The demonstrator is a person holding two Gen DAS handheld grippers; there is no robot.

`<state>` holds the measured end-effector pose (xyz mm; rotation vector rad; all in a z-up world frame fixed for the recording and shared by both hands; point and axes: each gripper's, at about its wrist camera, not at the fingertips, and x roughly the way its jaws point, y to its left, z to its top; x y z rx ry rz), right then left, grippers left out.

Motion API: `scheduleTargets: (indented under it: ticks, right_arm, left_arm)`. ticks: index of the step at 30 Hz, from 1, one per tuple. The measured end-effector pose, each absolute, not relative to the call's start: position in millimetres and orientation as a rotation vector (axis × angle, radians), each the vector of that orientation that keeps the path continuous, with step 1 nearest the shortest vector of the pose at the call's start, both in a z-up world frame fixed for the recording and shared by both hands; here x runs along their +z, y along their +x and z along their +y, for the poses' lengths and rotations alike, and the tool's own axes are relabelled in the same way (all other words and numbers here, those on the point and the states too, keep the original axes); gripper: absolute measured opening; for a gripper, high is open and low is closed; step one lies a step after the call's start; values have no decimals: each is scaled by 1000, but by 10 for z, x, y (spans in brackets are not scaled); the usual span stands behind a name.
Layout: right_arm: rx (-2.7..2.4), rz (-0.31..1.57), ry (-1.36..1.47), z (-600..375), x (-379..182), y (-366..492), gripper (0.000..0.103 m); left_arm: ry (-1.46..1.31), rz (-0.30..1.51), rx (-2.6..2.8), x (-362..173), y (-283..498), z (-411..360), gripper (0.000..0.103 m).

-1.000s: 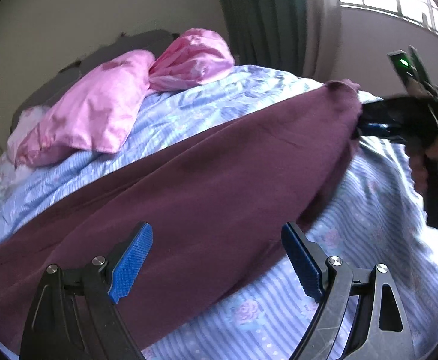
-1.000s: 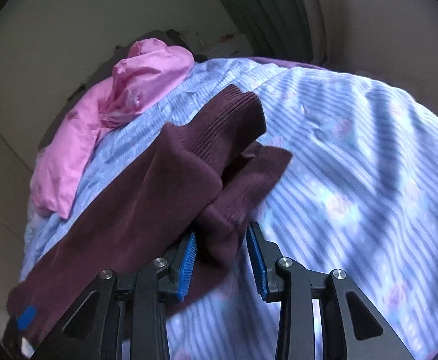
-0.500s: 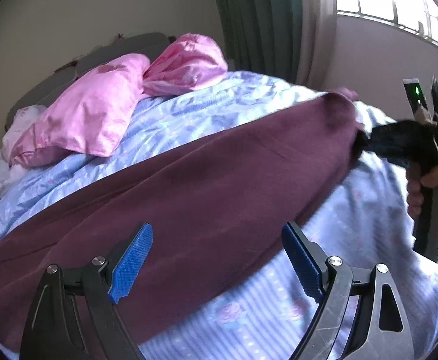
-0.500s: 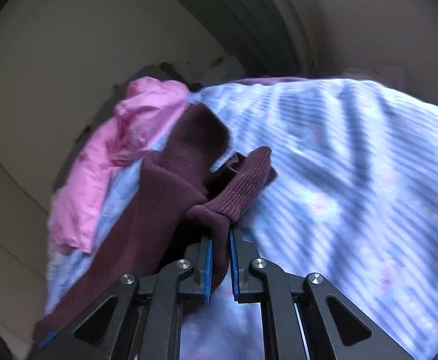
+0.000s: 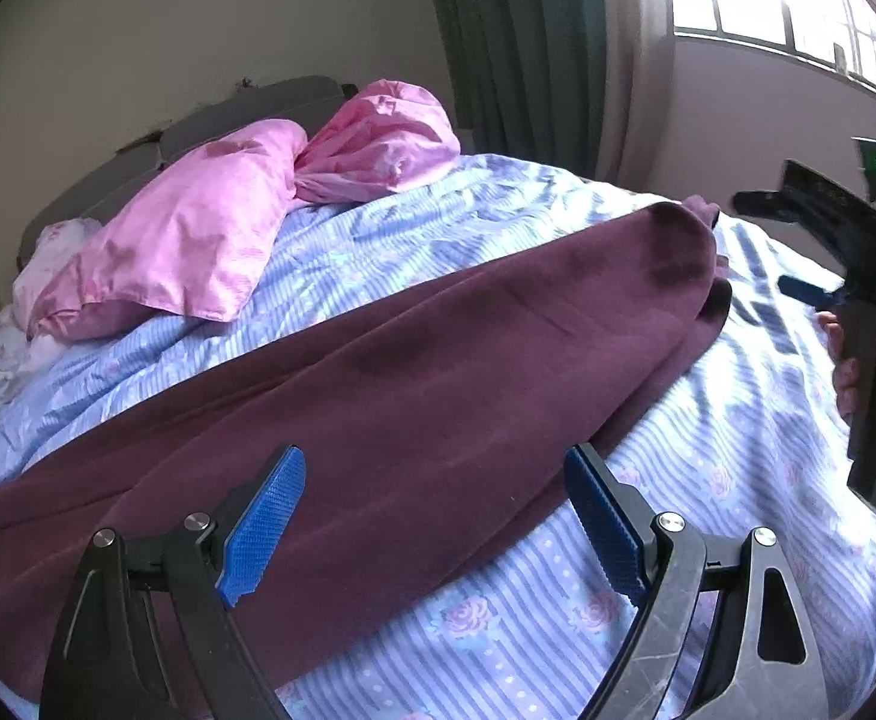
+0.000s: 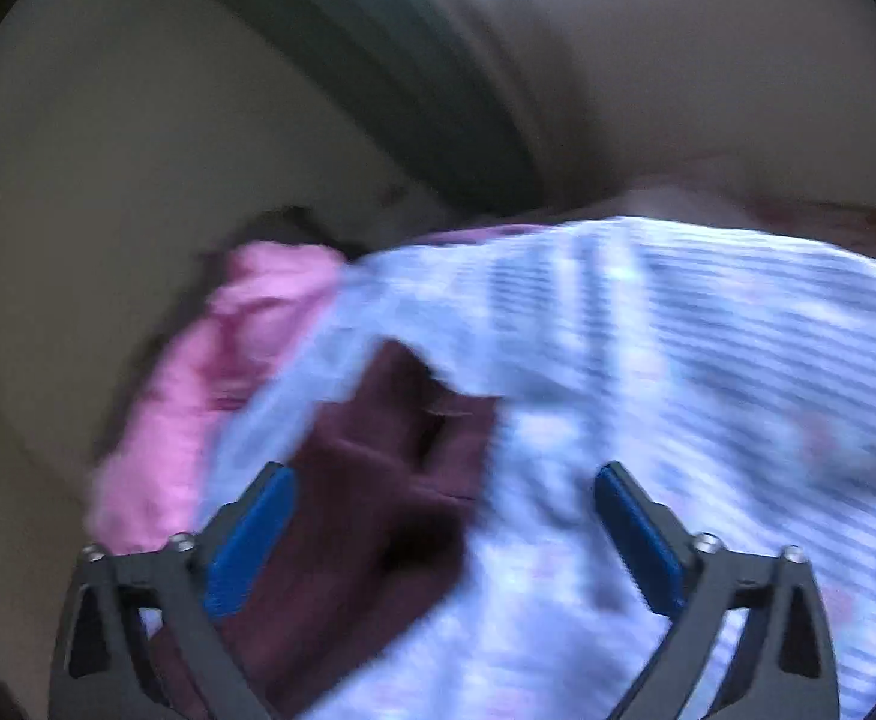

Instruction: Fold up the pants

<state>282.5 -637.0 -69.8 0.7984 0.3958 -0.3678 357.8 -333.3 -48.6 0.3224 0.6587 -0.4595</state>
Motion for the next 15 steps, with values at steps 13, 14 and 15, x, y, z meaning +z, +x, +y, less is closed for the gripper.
scheduleTargets:
  ticks: [13, 14, 15]
  right_arm:
    - [-222, 544, 1043, -6414, -1202, 3532, 103]
    - [-234, 530, 1048, -6414, -1181, 3577, 103]
    - [-244, 513, 1047, -6426, -1153, 3591, 103]
  left_arm:
    - [348, 645, -454, -517, 3594, -3458, 88]
    - [341, 654, -454, -536, 3608, -3462, 88]
    - [333, 663, -449, -552, 3622, -3463, 88]
